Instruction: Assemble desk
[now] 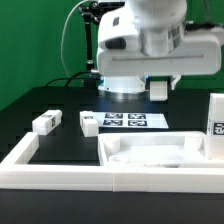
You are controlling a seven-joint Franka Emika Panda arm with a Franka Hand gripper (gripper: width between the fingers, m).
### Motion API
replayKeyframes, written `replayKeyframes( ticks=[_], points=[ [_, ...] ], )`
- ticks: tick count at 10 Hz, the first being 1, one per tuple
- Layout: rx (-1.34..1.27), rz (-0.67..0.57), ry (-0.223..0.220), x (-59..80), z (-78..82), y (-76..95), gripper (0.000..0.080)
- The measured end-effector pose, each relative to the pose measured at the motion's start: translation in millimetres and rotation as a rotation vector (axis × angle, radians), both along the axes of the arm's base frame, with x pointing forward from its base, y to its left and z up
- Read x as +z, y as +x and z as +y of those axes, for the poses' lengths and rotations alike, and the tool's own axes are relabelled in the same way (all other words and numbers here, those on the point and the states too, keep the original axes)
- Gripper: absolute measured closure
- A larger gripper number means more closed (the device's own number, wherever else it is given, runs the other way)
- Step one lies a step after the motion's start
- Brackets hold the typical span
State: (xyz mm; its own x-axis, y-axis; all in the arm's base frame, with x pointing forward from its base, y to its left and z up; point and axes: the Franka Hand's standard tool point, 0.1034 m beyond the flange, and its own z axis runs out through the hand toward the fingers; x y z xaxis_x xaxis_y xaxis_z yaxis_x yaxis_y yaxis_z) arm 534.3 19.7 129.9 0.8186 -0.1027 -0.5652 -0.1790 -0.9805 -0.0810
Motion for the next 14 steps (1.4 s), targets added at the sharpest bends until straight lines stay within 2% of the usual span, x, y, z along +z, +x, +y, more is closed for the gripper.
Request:
replayKeyframes(
  ticks=[1,3,5,6,8,10,12,14],
  points=[
    [-0.008,-0.106,-0.016,-3.0,0.1,13.0,0.0512],
    [-0.021,-0.264,-0.041,-2.9,0.9,11.9,0.0512],
    [-0.032,-0.449,-0.073,-2.7,-0.9,23.2,0.0512],
    [-0.027,-0.479,-0.074,0.9,-4.9,23.2,0.0512],
    [-0.032,-0.607,-0.089,18.9,-15.7,45.4,0.0512],
    [-0.041,-0.754,-0.124,19.4,-17.0,54.7,0.0512],
    [-0.032,-0.828,-0.145,15.2,-20.9,53.0,0.0512],
    [0.019,-0.838,-0.152,10.6,-42.0,61.4,0.0512]
  ],
)
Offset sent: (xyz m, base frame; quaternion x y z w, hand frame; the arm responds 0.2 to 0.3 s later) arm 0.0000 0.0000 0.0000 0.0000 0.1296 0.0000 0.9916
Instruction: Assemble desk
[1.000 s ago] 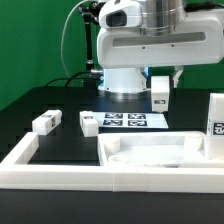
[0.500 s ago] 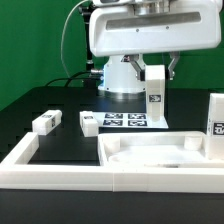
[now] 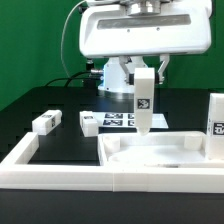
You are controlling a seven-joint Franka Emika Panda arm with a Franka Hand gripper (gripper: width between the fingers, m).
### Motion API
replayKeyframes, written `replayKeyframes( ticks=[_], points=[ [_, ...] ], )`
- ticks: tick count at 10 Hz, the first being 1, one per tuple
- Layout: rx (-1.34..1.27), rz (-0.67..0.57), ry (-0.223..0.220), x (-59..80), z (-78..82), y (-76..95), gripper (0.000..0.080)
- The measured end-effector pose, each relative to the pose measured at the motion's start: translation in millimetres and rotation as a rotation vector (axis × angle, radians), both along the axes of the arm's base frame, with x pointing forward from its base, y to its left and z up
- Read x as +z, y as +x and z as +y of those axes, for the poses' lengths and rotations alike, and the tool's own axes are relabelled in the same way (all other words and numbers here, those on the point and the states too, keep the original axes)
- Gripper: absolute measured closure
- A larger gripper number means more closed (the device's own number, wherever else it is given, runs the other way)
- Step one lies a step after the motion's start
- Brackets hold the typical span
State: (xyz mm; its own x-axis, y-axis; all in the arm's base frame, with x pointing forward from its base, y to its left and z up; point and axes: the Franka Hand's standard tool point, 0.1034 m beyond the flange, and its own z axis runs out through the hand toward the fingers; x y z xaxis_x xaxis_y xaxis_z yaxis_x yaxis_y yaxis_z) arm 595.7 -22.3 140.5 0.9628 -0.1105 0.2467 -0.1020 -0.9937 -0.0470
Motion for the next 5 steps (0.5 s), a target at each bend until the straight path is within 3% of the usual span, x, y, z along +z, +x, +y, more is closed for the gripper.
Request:
replayKeyframes(
  ticks=[2,5],
  points=[
    [0.074,-0.006,-0.041,-8.9,-35.4,14.4,0.0512],
    [0.071,-0.063,-0.066,-6.8,-42.4,19.3,0.0512]
  ],
)
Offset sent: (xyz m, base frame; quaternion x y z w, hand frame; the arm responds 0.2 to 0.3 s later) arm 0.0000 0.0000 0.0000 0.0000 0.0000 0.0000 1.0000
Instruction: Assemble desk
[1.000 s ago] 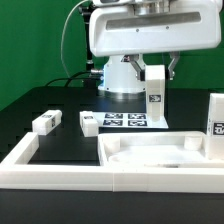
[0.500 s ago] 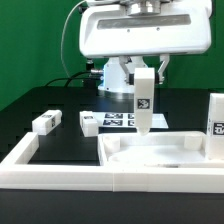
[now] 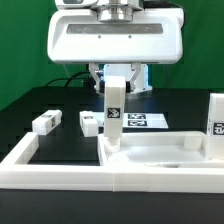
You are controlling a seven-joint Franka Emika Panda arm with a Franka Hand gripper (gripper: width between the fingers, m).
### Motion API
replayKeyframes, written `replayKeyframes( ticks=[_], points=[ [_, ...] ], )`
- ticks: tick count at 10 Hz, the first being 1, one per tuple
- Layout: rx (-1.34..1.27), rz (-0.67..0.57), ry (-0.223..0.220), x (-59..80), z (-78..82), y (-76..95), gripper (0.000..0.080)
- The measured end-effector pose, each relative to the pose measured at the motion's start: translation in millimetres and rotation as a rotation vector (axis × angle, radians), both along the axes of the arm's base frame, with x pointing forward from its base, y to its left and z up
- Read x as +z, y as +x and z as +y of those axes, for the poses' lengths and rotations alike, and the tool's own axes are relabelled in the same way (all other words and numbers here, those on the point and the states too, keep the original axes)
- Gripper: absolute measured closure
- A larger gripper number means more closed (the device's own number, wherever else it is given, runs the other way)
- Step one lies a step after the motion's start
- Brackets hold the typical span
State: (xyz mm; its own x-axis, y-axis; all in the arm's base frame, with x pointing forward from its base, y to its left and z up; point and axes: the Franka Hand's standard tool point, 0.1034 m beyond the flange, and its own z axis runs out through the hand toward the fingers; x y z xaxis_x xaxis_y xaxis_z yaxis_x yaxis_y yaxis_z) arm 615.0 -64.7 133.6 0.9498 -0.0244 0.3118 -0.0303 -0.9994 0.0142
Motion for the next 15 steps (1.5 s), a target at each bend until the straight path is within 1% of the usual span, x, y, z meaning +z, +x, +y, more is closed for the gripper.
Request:
replayKeyframes(
  ticks=[1,2,3,4,5,6,10,12,15],
  points=[
    [-0.004,-0.09,-0.035,1.5,-6.5,1.9,0.0512],
    [-0.013,-0.127,-0.047,-0.5,-8.8,2.0,0.0512],
    [-0.02,-0.111,-0.03,-1.7,-2.2,7.6,0.0512],
    [-0.021,-0.126,-0.027,0.5,4.1,19.8,0.0512],
    [-0.029,-0.136,-0.02,2.8,10.5,26.1,0.0512],
    [-0.032,-0.136,-0.017,2.9,17.1,26.2,0.0512],
    [-0.03,-0.132,-0.019,-0.2,14.0,25.5,0.0512],
    [-0.026,-0.131,-0.018,-2.7,16.6,27.8,0.0512],
    [-0.026,-0.124,-0.02,-7.7,15.7,26.1,0.0512]
  ],
)
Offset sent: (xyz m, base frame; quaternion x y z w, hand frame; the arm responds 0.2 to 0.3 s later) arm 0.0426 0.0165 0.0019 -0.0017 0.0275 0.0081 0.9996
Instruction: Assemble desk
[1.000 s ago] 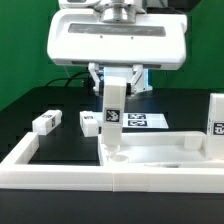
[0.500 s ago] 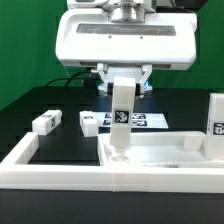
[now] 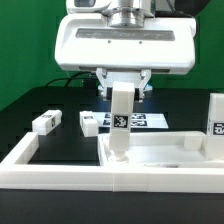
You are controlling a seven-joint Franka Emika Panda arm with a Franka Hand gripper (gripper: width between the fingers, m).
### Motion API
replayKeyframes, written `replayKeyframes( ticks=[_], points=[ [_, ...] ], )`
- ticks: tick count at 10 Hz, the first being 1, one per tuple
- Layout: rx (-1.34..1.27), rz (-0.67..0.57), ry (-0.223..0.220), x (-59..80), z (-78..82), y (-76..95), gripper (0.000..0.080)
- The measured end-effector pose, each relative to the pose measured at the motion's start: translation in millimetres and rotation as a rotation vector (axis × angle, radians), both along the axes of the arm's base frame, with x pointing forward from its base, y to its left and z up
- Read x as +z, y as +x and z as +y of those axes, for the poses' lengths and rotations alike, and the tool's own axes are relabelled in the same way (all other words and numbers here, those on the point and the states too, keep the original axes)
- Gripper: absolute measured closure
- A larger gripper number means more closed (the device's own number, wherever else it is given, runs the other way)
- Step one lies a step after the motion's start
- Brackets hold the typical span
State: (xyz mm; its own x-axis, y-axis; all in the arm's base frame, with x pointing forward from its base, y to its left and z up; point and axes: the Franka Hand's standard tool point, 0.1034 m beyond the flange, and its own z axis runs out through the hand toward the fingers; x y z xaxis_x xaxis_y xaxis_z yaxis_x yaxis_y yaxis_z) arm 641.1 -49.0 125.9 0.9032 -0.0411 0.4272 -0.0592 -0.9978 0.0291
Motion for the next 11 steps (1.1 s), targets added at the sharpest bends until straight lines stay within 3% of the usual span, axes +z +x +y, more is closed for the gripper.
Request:
replayKeyframes(
  ticks=[5,11],
  points=[
    [0.004,-0.01,-0.011,-10.5,2.8,-3.5,0.0512],
    [0.003,-0.045,-0.026,-11.3,1.9,-6.8,0.0512]
  ],
)
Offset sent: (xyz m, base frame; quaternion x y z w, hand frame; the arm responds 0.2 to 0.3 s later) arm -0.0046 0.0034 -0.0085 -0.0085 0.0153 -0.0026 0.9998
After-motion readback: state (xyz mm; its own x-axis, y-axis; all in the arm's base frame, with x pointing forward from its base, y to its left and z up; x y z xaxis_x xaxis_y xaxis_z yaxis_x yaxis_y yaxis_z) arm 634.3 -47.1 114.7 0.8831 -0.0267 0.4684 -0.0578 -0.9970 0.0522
